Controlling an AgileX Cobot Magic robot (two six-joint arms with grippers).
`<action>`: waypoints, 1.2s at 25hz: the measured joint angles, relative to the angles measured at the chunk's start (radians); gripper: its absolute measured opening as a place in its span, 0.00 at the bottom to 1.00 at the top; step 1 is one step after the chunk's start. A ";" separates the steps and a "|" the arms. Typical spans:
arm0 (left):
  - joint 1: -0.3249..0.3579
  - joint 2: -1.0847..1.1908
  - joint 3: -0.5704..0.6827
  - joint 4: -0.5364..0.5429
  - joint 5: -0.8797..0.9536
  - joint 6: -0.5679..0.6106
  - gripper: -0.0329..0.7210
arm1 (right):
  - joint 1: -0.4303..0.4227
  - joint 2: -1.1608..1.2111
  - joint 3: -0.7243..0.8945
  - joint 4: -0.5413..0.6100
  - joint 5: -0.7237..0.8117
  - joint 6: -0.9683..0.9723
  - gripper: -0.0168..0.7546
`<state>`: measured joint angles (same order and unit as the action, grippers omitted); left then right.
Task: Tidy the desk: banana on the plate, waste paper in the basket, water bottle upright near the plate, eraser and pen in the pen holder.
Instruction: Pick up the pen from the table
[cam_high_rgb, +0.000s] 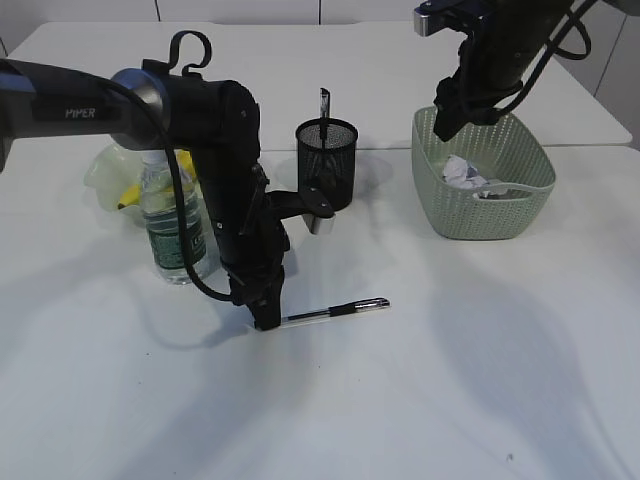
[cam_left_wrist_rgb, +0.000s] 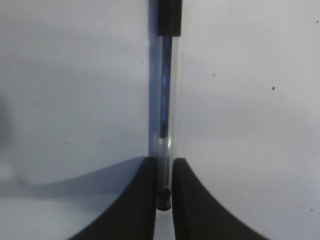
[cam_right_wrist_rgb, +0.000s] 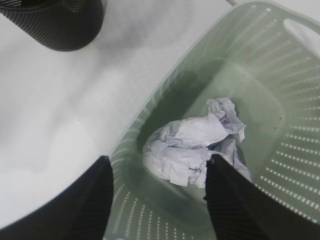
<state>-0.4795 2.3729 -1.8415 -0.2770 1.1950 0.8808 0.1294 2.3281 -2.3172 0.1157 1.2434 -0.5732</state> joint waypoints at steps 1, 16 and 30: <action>0.000 0.000 0.000 0.000 0.002 0.000 0.09 | 0.000 0.000 0.000 0.000 0.000 0.000 0.59; -0.001 0.000 0.000 0.008 0.004 0.000 0.19 | 0.000 0.000 0.000 0.000 0.000 0.000 0.59; -0.002 0.015 -0.074 -0.018 0.015 -0.019 0.40 | 0.000 0.000 0.000 0.000 0.000 0.000 0.59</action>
<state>-0.4818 2.3876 -1.9150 -0.2946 1.2101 0.8618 0.1294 2.3281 -2.3172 0.1157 1.2434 -0.5732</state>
